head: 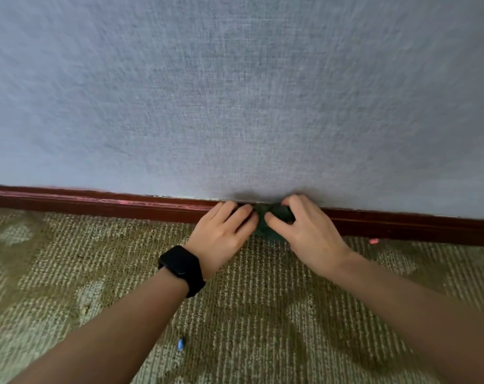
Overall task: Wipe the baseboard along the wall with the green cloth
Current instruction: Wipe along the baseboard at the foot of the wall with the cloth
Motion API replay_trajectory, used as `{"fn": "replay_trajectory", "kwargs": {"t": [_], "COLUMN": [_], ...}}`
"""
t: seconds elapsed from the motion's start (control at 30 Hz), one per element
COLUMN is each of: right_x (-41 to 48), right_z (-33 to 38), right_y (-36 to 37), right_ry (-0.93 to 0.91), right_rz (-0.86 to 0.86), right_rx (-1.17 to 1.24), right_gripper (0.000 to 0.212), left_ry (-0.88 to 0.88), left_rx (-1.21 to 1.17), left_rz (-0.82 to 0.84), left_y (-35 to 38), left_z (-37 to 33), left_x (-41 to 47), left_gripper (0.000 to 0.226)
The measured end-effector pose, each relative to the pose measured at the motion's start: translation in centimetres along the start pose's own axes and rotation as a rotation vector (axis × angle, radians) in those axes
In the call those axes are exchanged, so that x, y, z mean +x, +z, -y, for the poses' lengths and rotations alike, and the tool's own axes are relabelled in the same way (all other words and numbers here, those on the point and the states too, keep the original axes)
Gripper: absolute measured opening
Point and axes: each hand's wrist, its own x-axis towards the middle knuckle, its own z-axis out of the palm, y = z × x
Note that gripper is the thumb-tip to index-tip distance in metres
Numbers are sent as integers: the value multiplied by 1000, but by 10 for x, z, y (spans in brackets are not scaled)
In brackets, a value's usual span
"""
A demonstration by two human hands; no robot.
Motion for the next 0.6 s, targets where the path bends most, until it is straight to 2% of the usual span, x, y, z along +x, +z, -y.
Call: {"fn": "replay_trajectory", "kwargs": {"t": [0.03, 0.1, 0.23, 0.37, 0.5, 0.6], "right_x": [-1, -5, -8, -1, 9, 8], "right_z": [2, 3, 6, 20, 30, 21], "right_y": [-3, -1, 3, 16, 20, 15], "right_ry": [-8, -28, 24, -29, -54, -73], "right_rz": [87, 92, 95, 37, -27, -41], "right_rx": [19, -12, -54, -20, 36, -5], "right_gripper": [40, 47, 46, 49, 41, 42], "left_ry": [6, 0, -10, 0, -29, -56], "left_rx": [3, 5, -8, 23, 51, 20], "left_rz": [-4, -7, -20, -14, -10, -16], "left_y": [1, 4, 6, 2, 4, 6], "left_z": [0, -2, -2, 14, 18, 10], "left_x": [0, -1, 0, -13, -20, -17], "left_gripper": [44, 33, 29, 31, 28, 28]}}
